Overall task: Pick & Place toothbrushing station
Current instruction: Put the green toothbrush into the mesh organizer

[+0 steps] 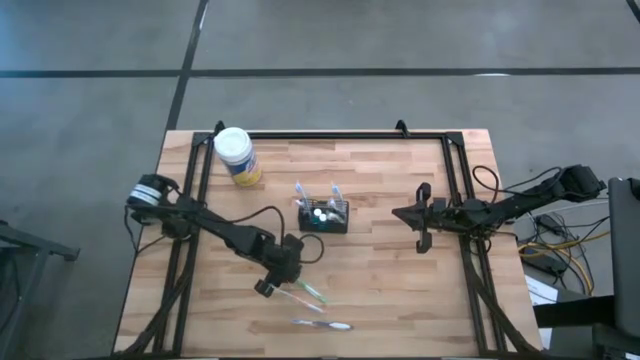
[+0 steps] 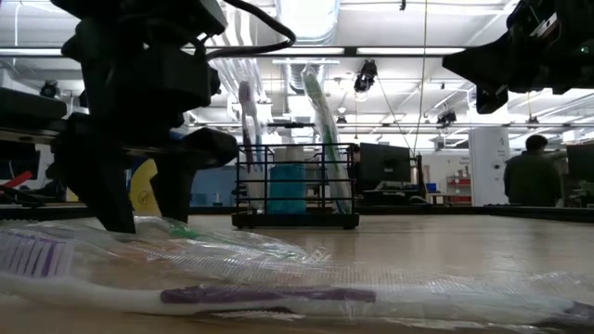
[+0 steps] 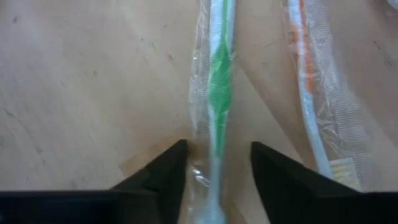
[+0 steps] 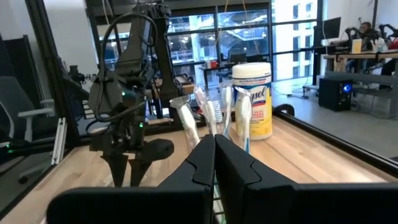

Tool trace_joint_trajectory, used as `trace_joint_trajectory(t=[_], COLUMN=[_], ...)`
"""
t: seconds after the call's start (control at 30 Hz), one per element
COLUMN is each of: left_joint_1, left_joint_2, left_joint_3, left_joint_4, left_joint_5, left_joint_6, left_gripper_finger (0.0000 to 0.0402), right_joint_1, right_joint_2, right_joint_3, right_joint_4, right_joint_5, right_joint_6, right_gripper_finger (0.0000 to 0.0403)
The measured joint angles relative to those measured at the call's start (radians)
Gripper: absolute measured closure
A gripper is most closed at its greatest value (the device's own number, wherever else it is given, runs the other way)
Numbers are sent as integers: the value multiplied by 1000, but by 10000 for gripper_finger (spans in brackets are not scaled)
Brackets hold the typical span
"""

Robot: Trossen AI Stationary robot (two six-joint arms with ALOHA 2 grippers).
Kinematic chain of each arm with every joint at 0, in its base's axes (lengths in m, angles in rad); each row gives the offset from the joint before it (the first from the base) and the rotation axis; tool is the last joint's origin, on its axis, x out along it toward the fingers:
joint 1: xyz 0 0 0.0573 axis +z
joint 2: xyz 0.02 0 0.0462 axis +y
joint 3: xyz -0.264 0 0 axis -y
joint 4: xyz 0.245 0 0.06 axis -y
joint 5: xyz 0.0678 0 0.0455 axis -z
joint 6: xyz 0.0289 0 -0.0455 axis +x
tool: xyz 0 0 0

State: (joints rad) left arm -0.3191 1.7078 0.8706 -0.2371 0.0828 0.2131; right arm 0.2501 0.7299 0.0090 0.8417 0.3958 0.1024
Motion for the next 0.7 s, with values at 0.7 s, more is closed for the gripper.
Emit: trace_joint_trajectory(t=[0.7], left_joint_1=[-123], left_joint_2=[-142], left_joint_3=[143], left_joint_4=[-291], left_joint_5=[-514], left_joint_6=[239], left_gripper_finger=[387], right_joint_1=[1], right_joint_2=[35], right_joint_3=[161], right_joint_4=[-132], right_joint_5=[-116], right_joint_6=[94], right_gripper_finger=[375])
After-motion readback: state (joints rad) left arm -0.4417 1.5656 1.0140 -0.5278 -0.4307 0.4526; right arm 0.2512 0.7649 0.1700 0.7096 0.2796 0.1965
